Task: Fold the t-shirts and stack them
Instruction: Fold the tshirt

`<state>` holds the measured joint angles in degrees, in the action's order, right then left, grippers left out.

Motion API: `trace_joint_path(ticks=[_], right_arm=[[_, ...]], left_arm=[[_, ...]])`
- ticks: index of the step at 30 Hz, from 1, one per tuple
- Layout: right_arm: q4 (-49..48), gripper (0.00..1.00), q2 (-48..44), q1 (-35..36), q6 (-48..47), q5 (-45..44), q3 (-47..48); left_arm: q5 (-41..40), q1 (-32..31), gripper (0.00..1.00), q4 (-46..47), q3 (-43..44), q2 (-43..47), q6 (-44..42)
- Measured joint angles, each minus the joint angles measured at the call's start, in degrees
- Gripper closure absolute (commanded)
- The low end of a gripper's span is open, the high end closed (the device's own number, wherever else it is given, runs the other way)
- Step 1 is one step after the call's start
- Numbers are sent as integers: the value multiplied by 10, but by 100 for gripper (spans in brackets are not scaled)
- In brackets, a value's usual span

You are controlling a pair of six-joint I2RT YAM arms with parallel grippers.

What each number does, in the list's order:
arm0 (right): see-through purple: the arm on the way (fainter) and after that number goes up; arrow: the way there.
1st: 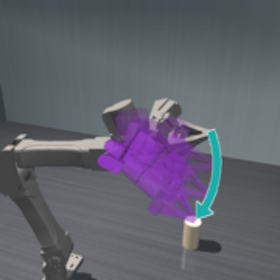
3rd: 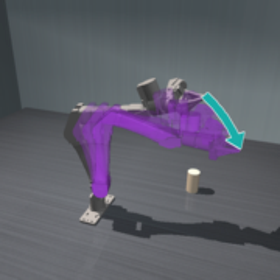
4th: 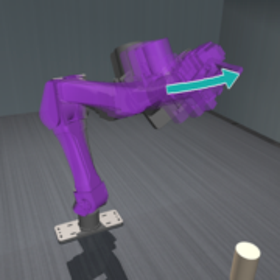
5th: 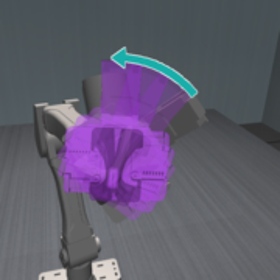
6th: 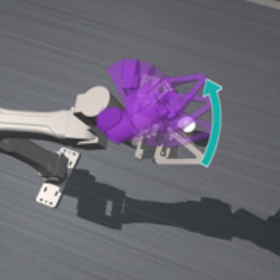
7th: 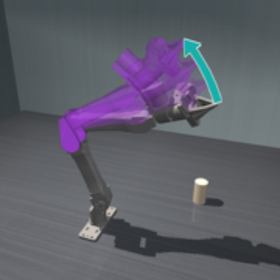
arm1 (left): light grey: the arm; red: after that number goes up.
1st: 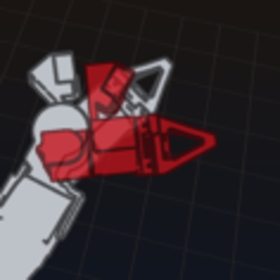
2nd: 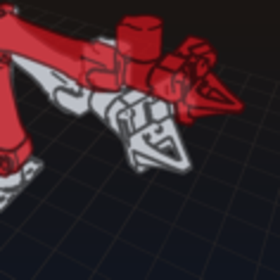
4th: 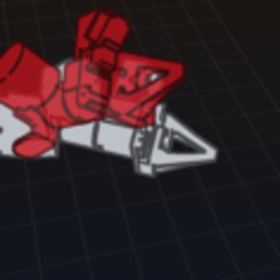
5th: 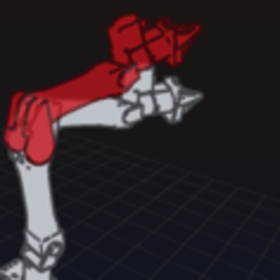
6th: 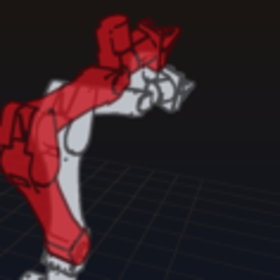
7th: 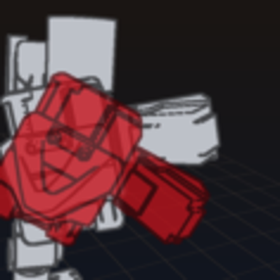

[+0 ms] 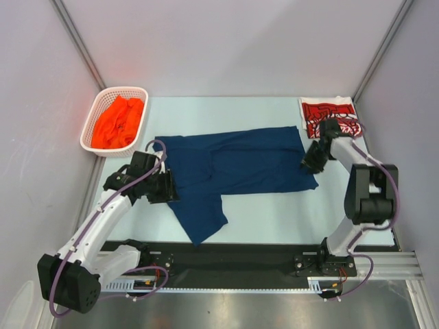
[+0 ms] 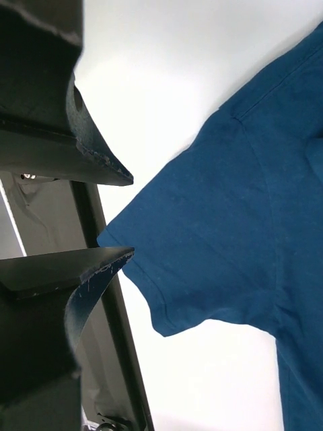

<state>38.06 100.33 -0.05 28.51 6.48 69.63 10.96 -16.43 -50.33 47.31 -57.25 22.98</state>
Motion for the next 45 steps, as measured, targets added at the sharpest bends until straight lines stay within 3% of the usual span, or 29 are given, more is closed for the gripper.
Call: trace_joint_path(ticks=[6, 13, 24, 33, 45], right_arm=[[17, 75, -148, -97, 15, -13, -129], [5, 90, -155, -117, 22, -6, -161], [-31, 86, -138, -118, 30, 10, -199], [-76, 80, -76, -110, 30, 21, -183], [-90, 74, -71, -98, 28, 22, -176]], left_arm=[[13, -7, 54, 8, -9, -7, 11], [22, -20, 54, 23, -9, -41, 12], [30, -21, 54, 23, -6, -43, 12], [34, -21, 54, 21, 0, -51, 11], [34, -21, 54, 17, 4, -51, 10]])
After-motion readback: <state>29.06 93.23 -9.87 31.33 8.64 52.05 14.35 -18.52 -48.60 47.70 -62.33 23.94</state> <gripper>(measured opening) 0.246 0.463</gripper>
